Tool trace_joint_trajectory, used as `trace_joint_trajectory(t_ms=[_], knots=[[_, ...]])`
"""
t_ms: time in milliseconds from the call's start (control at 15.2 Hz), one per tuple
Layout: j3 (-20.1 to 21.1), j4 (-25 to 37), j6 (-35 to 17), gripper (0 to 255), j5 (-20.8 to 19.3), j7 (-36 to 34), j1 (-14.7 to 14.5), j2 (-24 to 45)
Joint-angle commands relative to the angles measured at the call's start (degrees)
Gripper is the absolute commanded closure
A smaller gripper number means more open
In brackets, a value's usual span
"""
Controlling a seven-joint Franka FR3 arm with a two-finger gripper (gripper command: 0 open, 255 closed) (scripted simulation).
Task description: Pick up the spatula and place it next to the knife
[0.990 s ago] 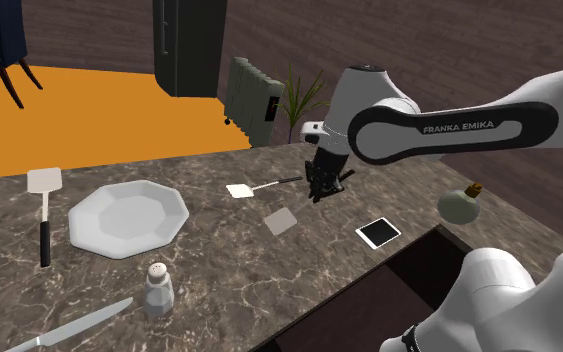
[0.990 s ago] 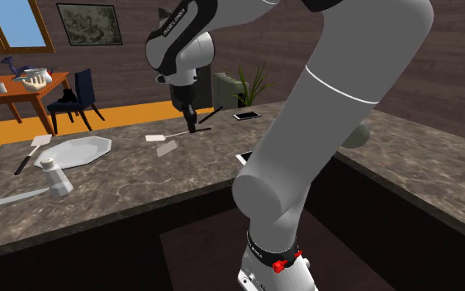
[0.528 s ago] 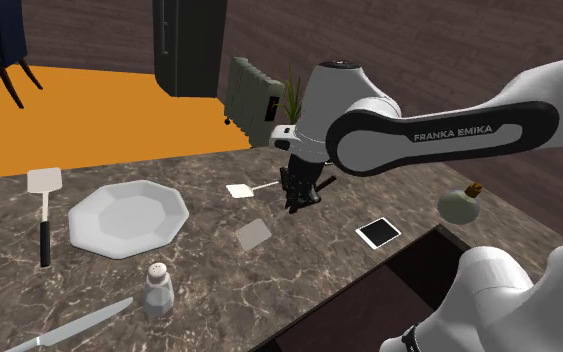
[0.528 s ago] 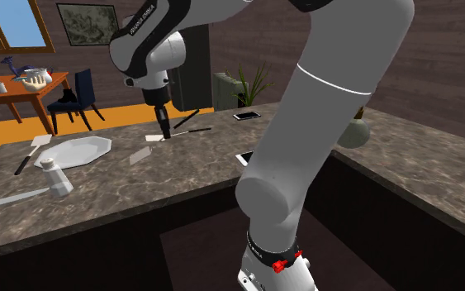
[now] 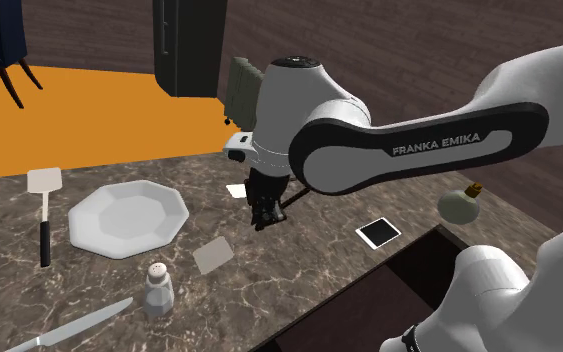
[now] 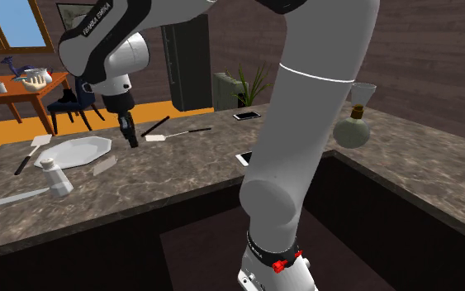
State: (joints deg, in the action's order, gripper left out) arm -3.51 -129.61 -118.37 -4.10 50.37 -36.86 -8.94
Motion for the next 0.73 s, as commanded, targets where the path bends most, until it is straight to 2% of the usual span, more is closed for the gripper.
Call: trace_joint_trajectory(t_ms=[0, 528, 660], knots=[[1.4, 2.8, 0.7, 255, 0.5, -2.3, -1.1, 2.3], [5.9, 15.0, 3.2, 255, 1.1, -10.5, -5.3, 12.4], [5.9, 14.1, 1.7, 255, 1.1, -10.6, -5.3, 12.9]])
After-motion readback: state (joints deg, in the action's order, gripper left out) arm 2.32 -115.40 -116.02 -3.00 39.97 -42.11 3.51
